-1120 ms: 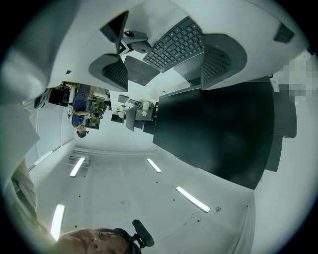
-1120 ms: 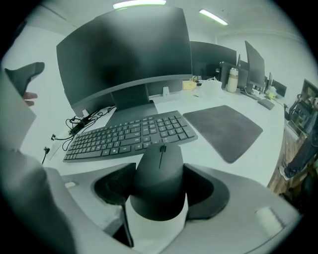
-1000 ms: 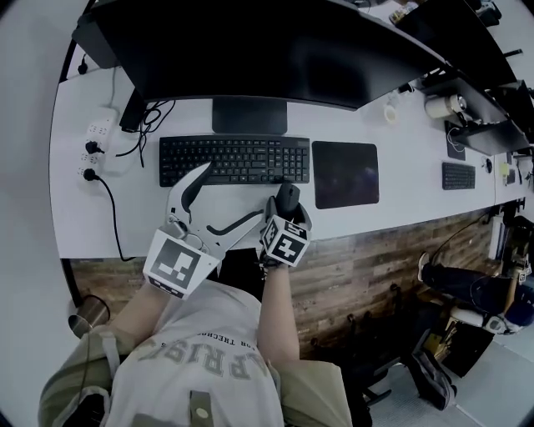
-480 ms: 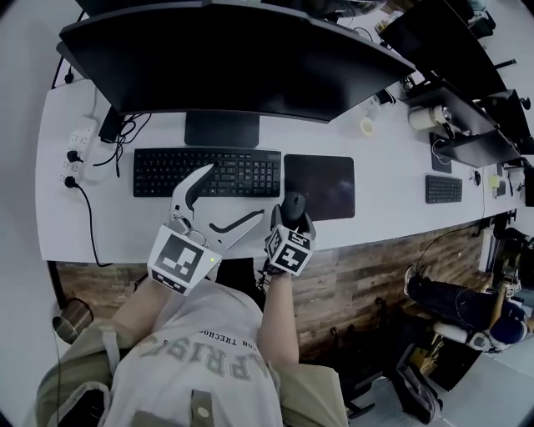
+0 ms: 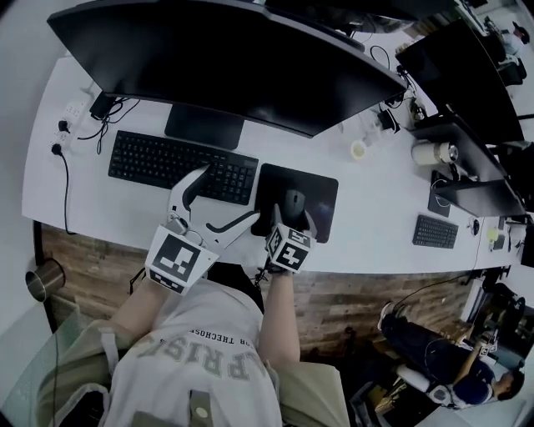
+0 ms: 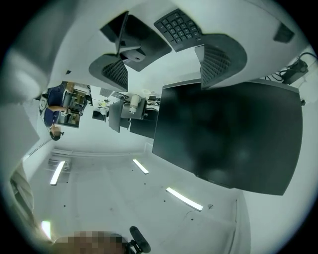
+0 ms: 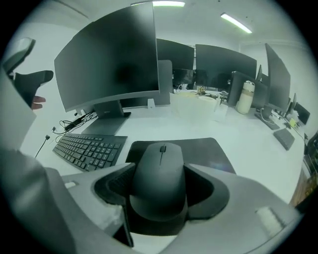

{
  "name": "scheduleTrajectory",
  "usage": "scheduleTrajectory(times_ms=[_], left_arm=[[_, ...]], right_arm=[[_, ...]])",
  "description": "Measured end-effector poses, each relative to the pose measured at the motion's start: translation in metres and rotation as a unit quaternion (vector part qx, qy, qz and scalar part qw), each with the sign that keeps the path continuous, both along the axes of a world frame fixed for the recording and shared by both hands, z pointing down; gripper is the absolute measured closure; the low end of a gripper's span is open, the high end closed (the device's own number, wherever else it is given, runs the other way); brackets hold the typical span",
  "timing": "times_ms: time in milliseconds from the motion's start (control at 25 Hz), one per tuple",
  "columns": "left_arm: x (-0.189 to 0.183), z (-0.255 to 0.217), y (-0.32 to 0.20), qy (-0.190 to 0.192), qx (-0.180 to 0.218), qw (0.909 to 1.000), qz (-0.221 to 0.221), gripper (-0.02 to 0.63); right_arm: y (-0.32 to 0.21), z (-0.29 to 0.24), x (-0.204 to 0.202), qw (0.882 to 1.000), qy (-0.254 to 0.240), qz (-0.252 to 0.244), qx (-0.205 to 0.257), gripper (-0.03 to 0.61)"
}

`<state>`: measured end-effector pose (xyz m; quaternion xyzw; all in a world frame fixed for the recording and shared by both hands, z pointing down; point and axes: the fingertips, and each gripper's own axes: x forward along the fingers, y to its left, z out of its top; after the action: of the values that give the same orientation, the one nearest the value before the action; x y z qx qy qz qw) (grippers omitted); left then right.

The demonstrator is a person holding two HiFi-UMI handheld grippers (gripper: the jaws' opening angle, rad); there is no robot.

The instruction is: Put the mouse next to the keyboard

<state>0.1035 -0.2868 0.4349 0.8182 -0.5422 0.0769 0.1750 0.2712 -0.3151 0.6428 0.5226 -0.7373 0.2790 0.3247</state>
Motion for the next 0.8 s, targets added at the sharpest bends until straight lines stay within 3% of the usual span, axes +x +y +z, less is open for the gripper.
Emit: scheduleTrajectory(times_ms=[360, 800], left_arm=[[0.026, 0.013, -0.018, -0.019, -0.01, 0.9966, -0.079, 0.175], [0.023, 0.022, -0.021, -0.032, -0.019, 0.9907, -0.131, 0.175]], right_arm=[[-0.042, 0.029, 0.012, 0.996, -0.004, -0.084, -0.02, 0.275], [-0.05, 0.052, 0.011, 0.993, 0.005, -0.111, -0.046, 0.272]])
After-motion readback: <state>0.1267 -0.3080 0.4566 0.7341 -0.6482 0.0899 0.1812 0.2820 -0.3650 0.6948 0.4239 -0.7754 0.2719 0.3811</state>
